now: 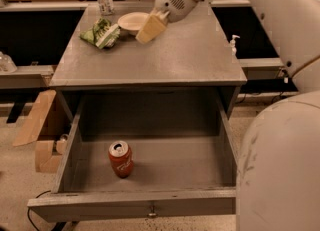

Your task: Place coke can into top drawer

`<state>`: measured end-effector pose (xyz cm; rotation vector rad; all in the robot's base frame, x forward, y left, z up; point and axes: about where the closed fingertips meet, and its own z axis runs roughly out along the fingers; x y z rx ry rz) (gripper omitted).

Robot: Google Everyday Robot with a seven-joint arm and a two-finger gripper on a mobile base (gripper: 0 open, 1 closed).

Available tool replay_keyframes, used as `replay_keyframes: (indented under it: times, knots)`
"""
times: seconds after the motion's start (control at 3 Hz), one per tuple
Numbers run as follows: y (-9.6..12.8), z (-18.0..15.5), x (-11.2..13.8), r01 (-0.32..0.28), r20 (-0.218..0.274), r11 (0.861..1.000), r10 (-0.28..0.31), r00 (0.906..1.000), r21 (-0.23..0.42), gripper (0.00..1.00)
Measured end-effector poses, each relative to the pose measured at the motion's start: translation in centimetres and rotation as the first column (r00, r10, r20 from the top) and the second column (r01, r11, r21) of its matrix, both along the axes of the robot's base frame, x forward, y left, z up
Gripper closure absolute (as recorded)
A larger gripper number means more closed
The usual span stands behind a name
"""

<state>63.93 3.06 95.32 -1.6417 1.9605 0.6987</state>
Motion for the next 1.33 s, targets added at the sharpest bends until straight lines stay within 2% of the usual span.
replay_keyframes:
  times: [0.33, 0.67, 1.0, 1.33]
  knots:
    - [-6.9, 3.1, -0.9, 0.086, 0.060, 0.992, -0.081, 0.9950, -0.091, 1.00]
    - [-13.3, 6.4, -3.5, 0.208, 0.140, 0.970, -0.190, 0.9717, -0.129, 1.00]
    - [-18.4, 8.2, -7.7, 0.330, 0.235, 0.932, -0.290, 0.9276, -0.150, 1.00]
    - [-21.5, 9.1, -12.4, 0.432, 0.324, 0.891, -0.372, 0.8698, -0.136, 1.00]
